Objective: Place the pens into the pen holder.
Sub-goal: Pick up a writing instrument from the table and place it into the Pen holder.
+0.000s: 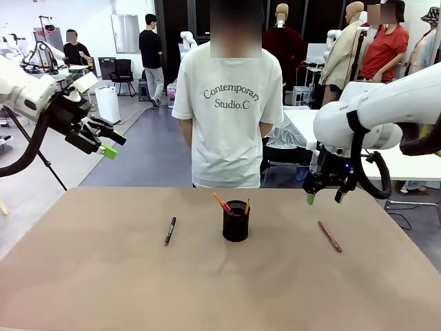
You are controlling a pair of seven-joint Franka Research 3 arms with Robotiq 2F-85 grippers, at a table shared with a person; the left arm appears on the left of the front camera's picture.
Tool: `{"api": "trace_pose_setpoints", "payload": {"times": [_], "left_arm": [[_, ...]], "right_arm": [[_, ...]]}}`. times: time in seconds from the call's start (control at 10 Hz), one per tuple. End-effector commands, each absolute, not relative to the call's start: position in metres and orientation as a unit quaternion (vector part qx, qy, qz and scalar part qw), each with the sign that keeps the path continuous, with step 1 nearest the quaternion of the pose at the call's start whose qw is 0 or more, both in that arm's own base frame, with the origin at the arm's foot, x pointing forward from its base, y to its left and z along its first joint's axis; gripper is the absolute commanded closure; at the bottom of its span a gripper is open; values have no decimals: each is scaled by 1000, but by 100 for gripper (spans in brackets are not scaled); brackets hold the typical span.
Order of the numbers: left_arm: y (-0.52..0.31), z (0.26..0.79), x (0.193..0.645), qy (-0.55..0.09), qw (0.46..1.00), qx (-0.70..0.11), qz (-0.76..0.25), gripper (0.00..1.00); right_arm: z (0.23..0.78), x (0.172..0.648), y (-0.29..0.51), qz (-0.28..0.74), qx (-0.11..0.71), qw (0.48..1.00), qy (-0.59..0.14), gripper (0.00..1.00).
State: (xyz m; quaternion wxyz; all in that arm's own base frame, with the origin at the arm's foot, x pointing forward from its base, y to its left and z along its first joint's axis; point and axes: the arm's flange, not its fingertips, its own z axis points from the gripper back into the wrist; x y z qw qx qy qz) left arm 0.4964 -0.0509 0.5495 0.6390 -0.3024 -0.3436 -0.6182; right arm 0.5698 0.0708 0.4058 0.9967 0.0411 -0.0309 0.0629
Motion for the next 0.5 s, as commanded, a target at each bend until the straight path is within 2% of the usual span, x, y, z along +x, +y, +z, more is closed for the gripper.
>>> {"api": "trace_pose_setpoints", "payload": {"times": [0.0,0.4], "left_arm": [[-49,550,495,-342,639,-306,-618,0],[-49,550,495,-342,639,-306,-618,0]], "right_arm": [[397,580,70,31,33,998,-32,0],[371,582,54,3,41,998,-40,0]]}}
